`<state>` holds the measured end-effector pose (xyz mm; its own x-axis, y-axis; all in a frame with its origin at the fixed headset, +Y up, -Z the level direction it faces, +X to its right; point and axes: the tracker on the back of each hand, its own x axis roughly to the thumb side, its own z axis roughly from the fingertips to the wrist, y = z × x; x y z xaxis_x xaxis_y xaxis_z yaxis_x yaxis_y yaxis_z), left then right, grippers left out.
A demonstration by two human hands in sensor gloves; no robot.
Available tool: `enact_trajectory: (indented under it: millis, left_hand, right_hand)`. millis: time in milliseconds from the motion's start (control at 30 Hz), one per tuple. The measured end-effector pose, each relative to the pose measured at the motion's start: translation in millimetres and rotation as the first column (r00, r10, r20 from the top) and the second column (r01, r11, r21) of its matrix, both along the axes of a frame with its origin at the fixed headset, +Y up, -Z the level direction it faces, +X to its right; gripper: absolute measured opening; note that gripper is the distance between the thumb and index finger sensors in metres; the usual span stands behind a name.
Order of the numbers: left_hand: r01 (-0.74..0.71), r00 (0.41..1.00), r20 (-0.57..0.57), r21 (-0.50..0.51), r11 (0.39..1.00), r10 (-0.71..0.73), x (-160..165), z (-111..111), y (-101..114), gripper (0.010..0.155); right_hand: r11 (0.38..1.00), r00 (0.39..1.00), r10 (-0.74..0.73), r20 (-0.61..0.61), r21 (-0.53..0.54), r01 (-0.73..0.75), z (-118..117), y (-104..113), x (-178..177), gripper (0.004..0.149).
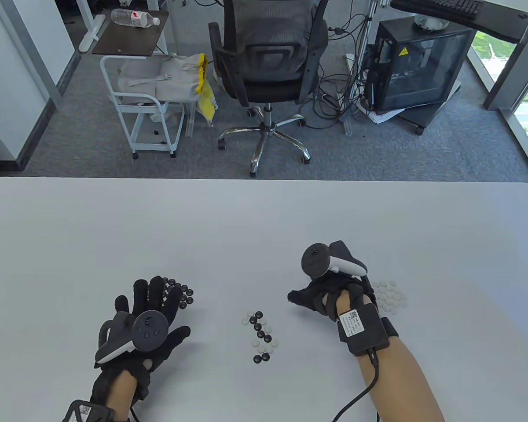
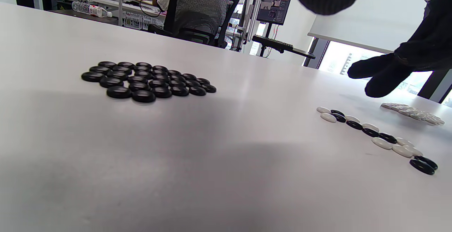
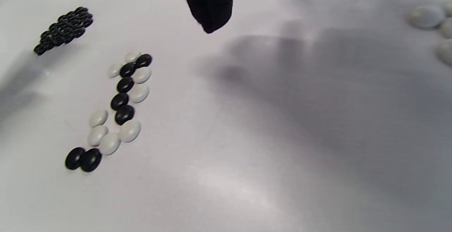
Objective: Go stone sorting task
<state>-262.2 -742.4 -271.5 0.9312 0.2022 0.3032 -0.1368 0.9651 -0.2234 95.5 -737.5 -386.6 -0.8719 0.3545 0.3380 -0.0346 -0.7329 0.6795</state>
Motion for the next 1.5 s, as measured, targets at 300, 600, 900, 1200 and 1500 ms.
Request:
enact_trajectory:
  millis: [300,600,900,1200,1500]
  left_hand:
    - [-0.013,1.0,0.0,0.001,1.0,0.013,-1,0,1,0.082]
    - [-0.028,1.0,-0.002,-0.011,1.0,0.028,-4,-2,-1,0.082]
    - [-0.033,0.999,-0.002,-0.011,0.999,0.033,-5,-1,0,0.082]
    - [-0.027,1.0,0.005,-0.017,0.999,0.028,-4,-2,0,0.082]
    - [-0.029,1.0,0.004,-0.026,0.999,0.03,-4,-3,-1,0.082]
  right_hand:
    - [0.997,0.989,-0.068,-0.131,-0.042,0.063,9,-17,-58,0.064]
    - [0.993,0.987,-0.096,-0.131,-0.079,0.086,6,-37,-75,0.062]
    - [0.995,0.992,0.099,-0.076,0.025,-0.097,-1,-25,-46,0.062]
    - [0.975,0.974,0.22,0.056,0.021,-0.222,-2,-15,22,0.061]
    - [0.977,0.956,0.211,0.204,-0.002,-0.215,0,-14,77,0.061]
